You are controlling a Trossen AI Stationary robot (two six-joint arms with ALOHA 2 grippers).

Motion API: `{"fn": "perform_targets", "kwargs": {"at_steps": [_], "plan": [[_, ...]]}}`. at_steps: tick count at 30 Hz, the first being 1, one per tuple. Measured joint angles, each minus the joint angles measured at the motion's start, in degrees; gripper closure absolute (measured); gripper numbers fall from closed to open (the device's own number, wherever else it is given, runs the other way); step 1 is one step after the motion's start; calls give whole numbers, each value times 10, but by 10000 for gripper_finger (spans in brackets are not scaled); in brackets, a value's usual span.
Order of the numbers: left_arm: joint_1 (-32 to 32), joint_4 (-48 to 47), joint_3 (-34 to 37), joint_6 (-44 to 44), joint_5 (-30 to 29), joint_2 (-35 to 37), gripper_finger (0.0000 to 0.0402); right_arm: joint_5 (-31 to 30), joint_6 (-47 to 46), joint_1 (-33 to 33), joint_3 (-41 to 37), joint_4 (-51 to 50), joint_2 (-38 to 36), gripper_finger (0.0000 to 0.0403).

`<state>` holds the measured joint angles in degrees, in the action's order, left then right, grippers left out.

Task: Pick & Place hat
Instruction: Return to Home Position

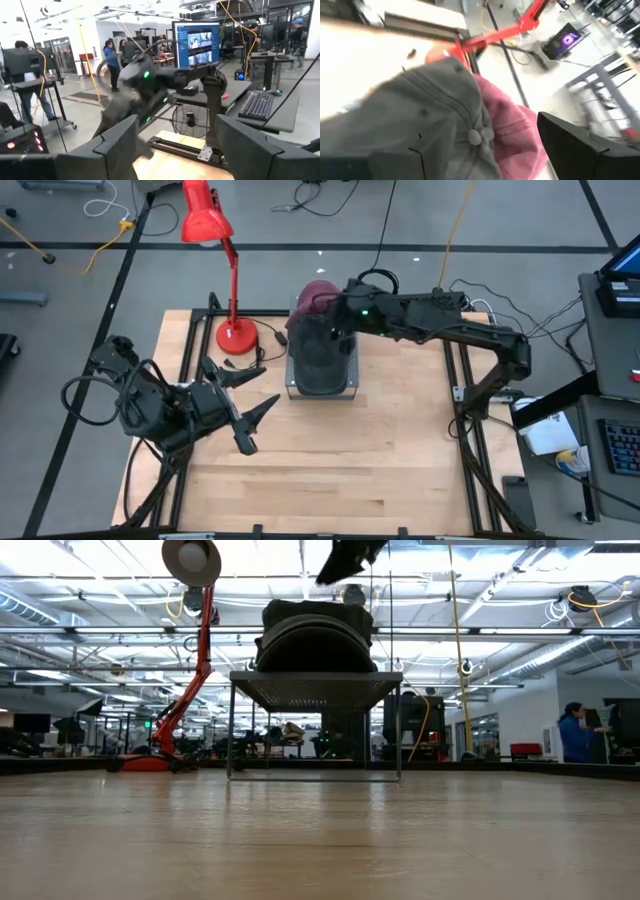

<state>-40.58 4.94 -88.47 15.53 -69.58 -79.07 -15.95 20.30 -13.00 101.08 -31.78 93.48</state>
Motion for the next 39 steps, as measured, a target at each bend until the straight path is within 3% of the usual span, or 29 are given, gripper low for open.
{"fn": "perform_targets", "kwargs": {"at_steps": [4, 13, 20, 22, 25, 28, 31, 39], "plan": [[0, 0, 0, 24, 1, 0, 133, 42, -75, 12, 0, -1, -41, 129], [4, -25, 0, 8, 20, 0, 133, 41, -274, 52, 0, -40, -121, 130], [23, -39, 0, -6, 55, 0, 133, 42, -298, 127, 0, -53, -160, 131], [34, -60, 0, -19, 87, 0, 133, 42, -292, 157, 0, -50, -164, 129], [56, -103, 0, -58, 187, 4, 133, 42, -271, 205, -6, -45, -169, 129], [92, -161, 0, -116, 309, 16, 133, 41, -241, 249, -49, 9, -178, 128], [127, -204, 0, -161, 379, 16, 133, 40, -237, 280, -124, 101, -194, 129], [152, -225, 20, -165, 408, 22, 133, 36, -267, 328, -370, 348, -253, 131]]}}
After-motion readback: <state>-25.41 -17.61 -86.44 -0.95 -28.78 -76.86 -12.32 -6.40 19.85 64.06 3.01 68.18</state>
